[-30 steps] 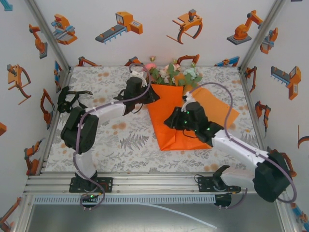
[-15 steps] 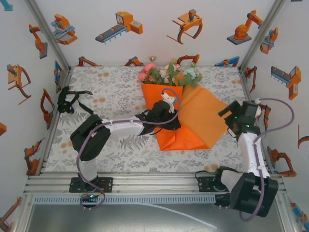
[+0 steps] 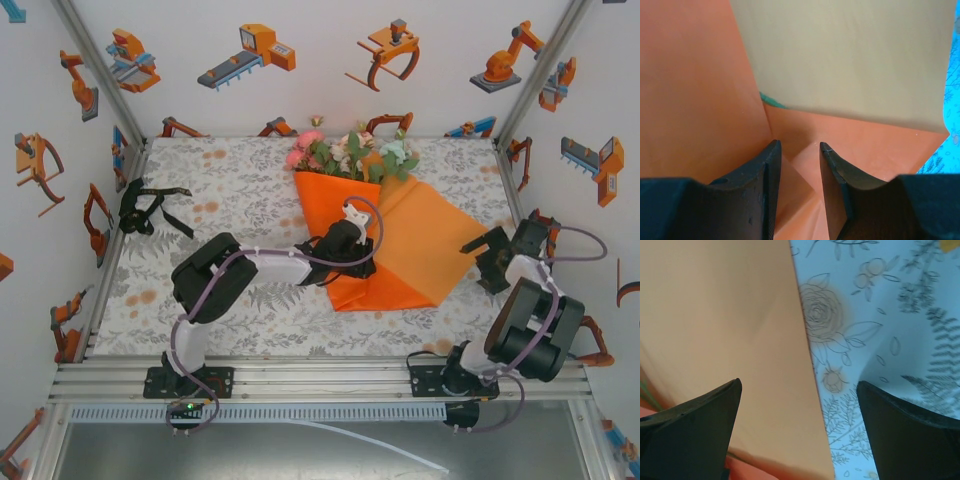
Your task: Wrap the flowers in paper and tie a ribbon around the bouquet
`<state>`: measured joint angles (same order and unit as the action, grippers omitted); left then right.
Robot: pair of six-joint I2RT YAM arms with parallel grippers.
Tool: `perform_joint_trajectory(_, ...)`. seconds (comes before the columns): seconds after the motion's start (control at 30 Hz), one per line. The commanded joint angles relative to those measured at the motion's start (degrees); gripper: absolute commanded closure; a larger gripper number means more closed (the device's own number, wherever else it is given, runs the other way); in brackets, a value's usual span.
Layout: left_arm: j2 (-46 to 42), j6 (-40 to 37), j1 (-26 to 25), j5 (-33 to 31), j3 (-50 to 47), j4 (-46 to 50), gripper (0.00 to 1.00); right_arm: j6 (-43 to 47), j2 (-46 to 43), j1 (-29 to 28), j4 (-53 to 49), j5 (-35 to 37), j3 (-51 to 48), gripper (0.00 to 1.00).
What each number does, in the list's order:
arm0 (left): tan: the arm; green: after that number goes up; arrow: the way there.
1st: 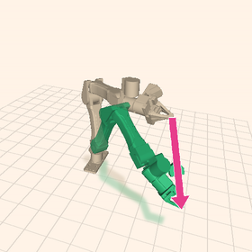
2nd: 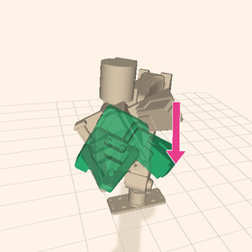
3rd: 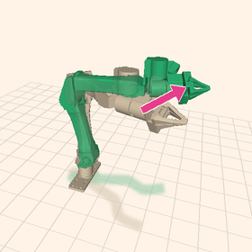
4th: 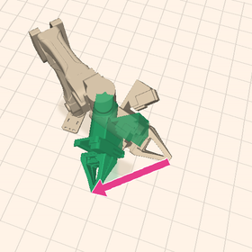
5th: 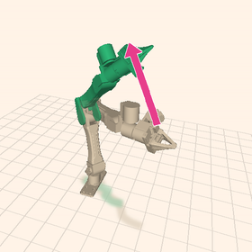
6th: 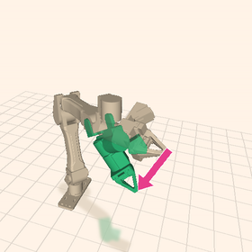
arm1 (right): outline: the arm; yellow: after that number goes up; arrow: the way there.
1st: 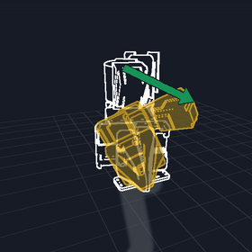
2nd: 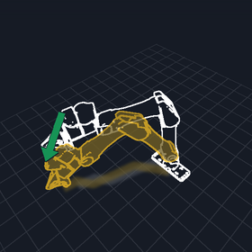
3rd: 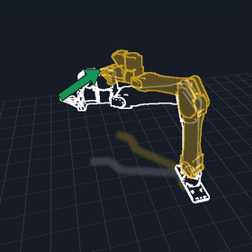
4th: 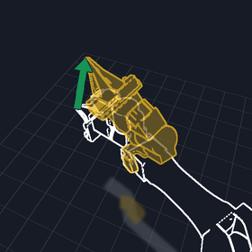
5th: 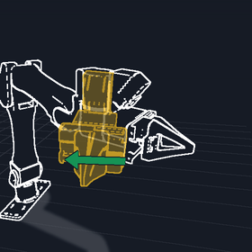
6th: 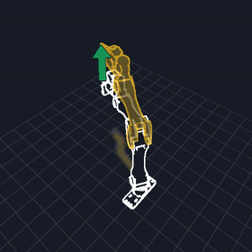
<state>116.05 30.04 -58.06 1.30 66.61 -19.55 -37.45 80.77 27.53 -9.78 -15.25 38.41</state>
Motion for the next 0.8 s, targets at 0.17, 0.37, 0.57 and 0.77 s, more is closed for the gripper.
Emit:
perform_joint_trajectory(0.17, 1.59, 1.91, 0.47, 1.74, -1.53, -4.04, 0.61, -2.67, 8.87, 0.09, 11.19, -14.77, -0.08, 0.15)
perform_joint_trajectory(0.37, 1.37, 1.86, 0.94, 1.58, -1.49, -3.84, 0.61, -8.30, 2.34, -2.66, 16.71, -22.18, -1.36, 0.16)
perform_joint_trajectory(0.57, 0.70, 1.73, 0.94, 0.64, -1.40, -3.70, 0.61, -10.03, -10.70, -7.49, 13.93, -18.34, -6.82, 0.15)
perform_joint_trajectory(0.77, 0.23, 1.45, 0.85, 0.32, -1.93, -3.43, 0.61, 3.43, -13.03, -8.18, 3.85, -5.59, -8.53, 0.15)
